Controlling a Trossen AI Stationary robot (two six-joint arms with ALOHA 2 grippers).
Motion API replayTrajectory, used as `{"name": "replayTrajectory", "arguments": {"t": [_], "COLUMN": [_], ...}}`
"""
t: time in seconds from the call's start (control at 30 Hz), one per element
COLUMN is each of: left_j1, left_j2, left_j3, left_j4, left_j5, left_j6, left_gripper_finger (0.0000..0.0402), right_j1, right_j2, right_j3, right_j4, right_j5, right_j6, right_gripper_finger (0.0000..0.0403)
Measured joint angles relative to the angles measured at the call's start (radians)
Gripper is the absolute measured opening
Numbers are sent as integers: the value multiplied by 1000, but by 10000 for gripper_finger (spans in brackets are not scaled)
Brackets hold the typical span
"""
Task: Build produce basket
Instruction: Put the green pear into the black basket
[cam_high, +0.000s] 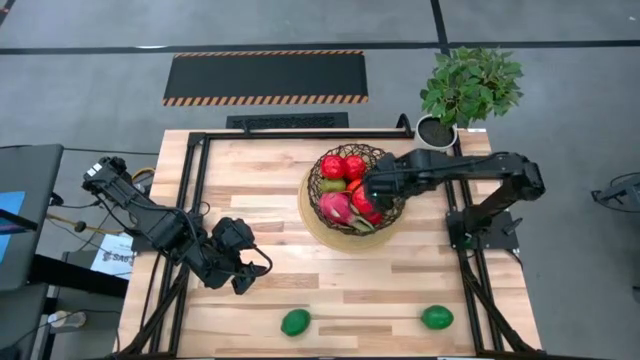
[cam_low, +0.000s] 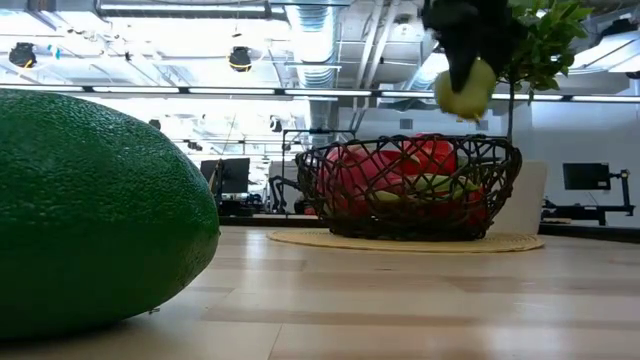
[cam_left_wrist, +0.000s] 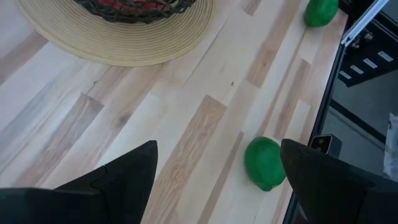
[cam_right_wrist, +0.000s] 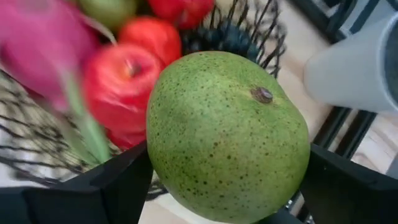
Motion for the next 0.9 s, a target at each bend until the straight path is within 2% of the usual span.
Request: {"name": "replayTrajectory", "arguments": {"t": [0.23, 0.37, 0.7, 0.9], "left_j1": [0, 0, 0, 0], "left_j2": [0, 0, 0, 0], "left_j3": [0, 0, 0, 0], "left_j4": [-2, -4, -9, -9], "left_j5": [-29, -40, -64, -69], "left_j6": [-2, -10, -78, -79], "left_gripper_finger": [324, 324, 324, 324], "right_j1": [-93, -132, -162, -161], "right_j2": [-44, -53, -54, -54], "right_j3": [-222, -295, -294, -249], "right_j4": [177, 264, 283, 249], "right_j5": [-111, -156, -270, -269], "right_j6": [-134, -158, -197, -206], "right_gripper_finger": [358, 365, 387, 391]}}
